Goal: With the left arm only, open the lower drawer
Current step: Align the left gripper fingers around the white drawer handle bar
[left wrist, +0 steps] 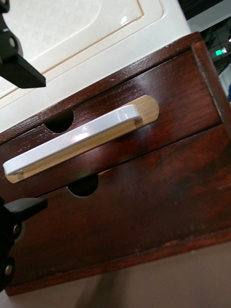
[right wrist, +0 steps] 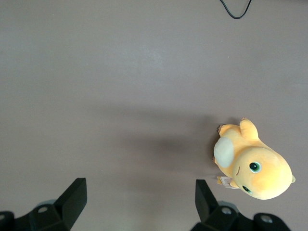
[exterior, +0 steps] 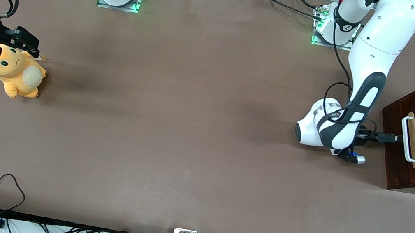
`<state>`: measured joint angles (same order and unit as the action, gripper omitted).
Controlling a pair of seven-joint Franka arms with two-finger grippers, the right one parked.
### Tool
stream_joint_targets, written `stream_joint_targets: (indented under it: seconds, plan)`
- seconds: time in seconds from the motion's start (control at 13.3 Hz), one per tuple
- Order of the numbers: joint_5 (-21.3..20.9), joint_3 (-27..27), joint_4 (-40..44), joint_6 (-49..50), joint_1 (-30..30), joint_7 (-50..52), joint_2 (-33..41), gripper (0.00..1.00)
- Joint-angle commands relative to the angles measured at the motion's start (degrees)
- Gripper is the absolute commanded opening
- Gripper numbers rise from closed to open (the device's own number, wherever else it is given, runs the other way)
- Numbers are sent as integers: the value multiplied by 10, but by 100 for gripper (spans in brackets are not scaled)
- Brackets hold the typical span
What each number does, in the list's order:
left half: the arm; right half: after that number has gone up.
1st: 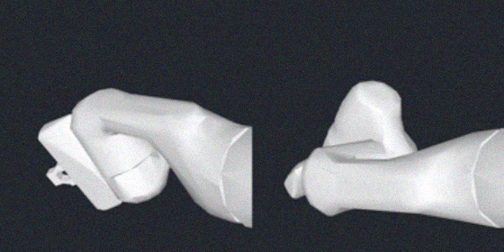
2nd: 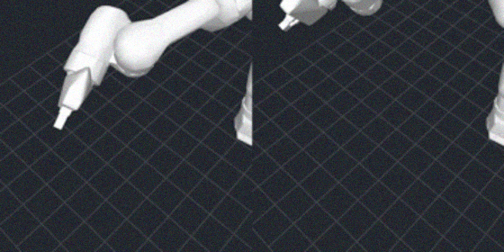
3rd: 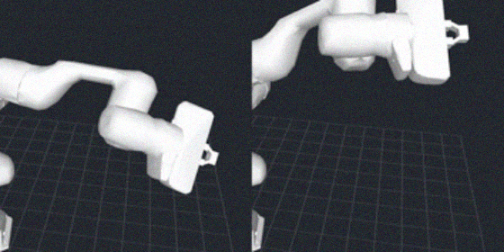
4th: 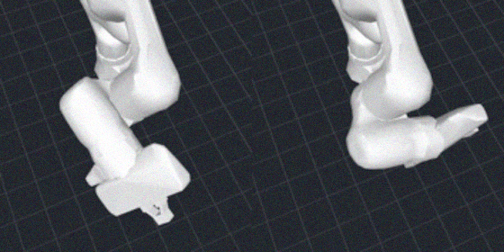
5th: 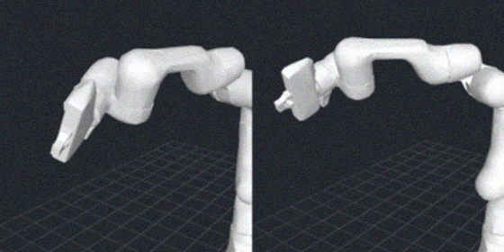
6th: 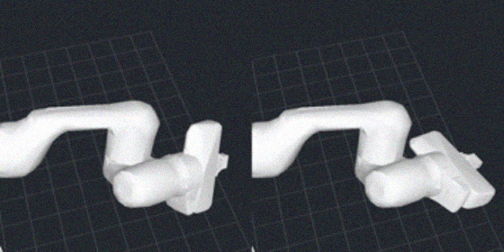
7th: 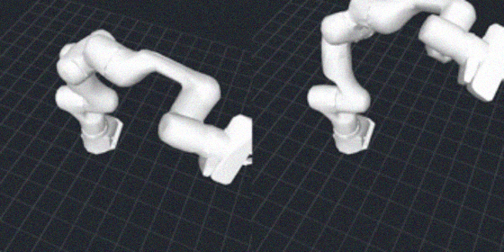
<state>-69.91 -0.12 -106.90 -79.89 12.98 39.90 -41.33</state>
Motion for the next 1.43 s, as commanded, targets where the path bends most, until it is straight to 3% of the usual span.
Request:
stream_joint_targets:
  seconds: [0.0,1.36]
  plan:
    - [-17,-1,-2,7,-9,20,10,100]
    - [-38,-5,-6,-34,-40,56,8,100]
